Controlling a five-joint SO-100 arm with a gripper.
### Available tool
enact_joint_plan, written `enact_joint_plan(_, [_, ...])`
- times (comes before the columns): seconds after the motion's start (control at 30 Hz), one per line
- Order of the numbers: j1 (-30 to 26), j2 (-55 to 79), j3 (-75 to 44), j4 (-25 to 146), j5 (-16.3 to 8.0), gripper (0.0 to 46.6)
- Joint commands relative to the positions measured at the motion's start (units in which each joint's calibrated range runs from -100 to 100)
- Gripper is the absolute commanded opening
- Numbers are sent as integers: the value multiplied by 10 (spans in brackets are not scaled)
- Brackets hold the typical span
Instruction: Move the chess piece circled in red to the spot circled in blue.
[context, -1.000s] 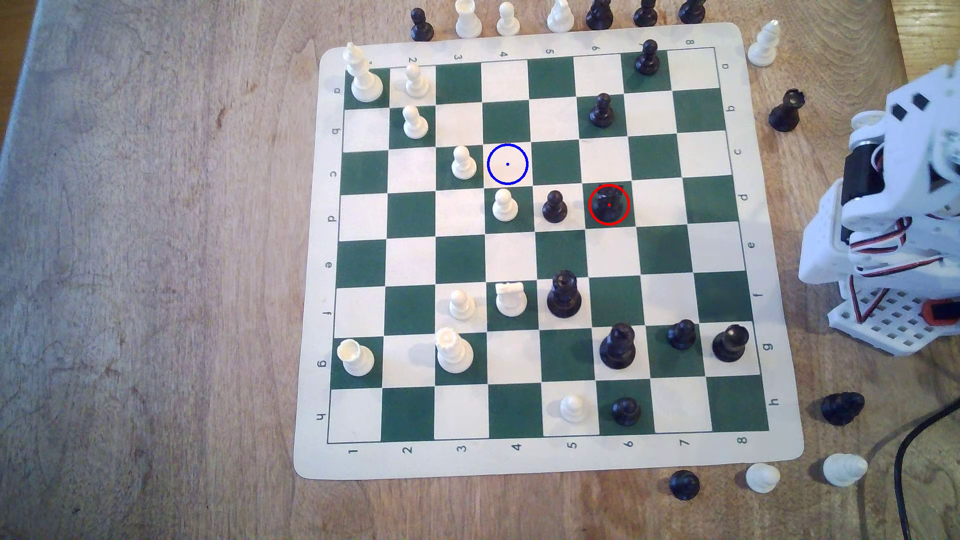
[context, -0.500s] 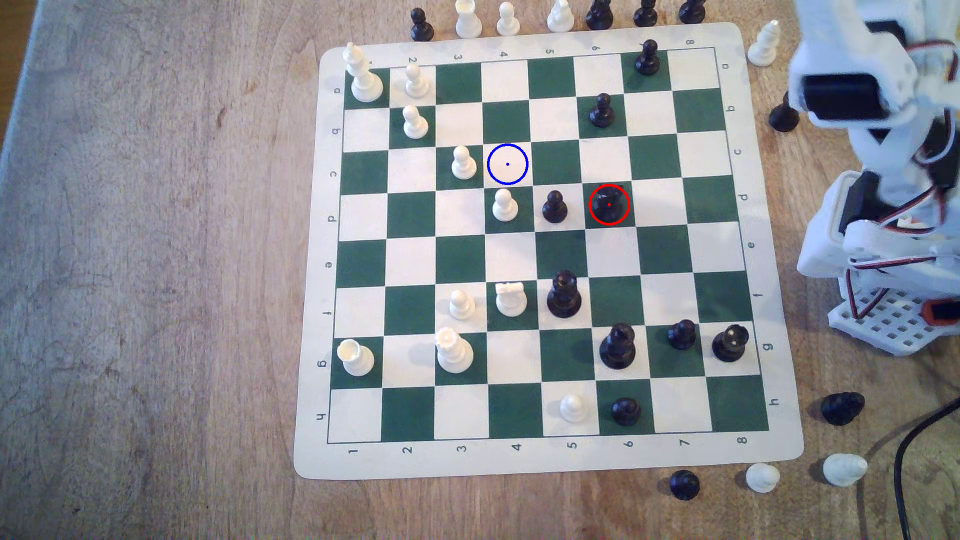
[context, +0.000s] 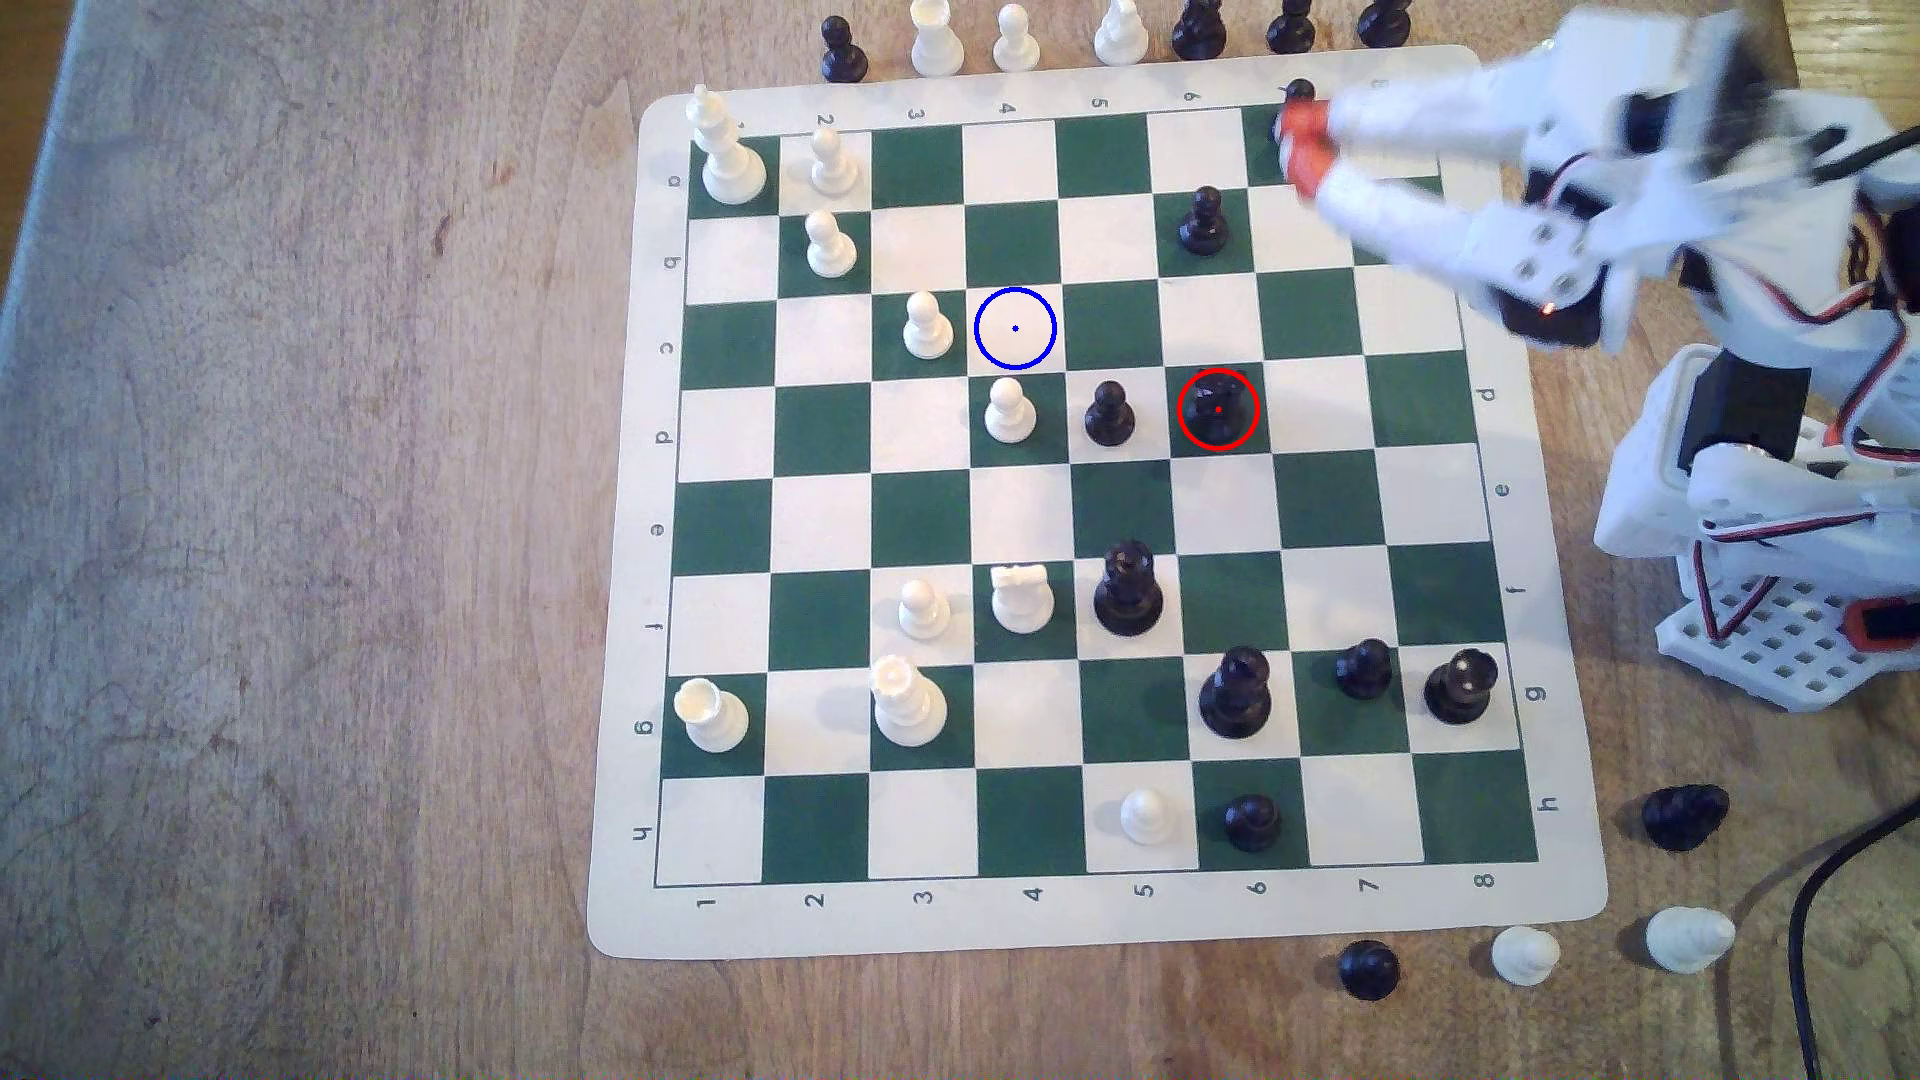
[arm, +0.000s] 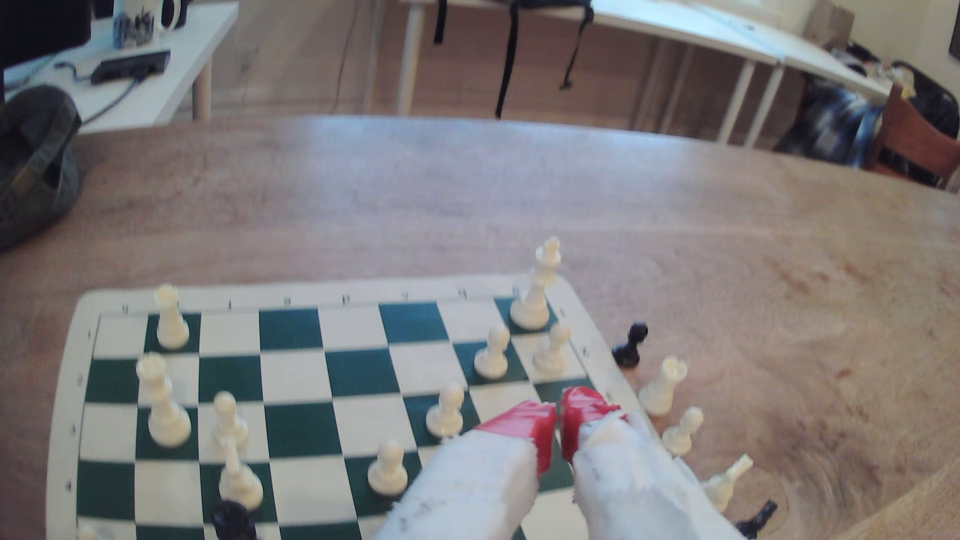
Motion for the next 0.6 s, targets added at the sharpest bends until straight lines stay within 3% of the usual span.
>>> enact_joint_plan(0.0, [3,83,-84,70,34,5])
enact_joint_plan(0.1, [-4,186,-154,132,68,5])
enact_joint_plan(0.2, [-24,257,-219,187,84,5])
enact_joint_plan(0.3, [-33,315,-253,214,84,26])
enact_joint_plan(0.4, [-28,380,-276,216,84,77])
enact_joint_plan(0.57, [-18,443,-296,212,82,79])
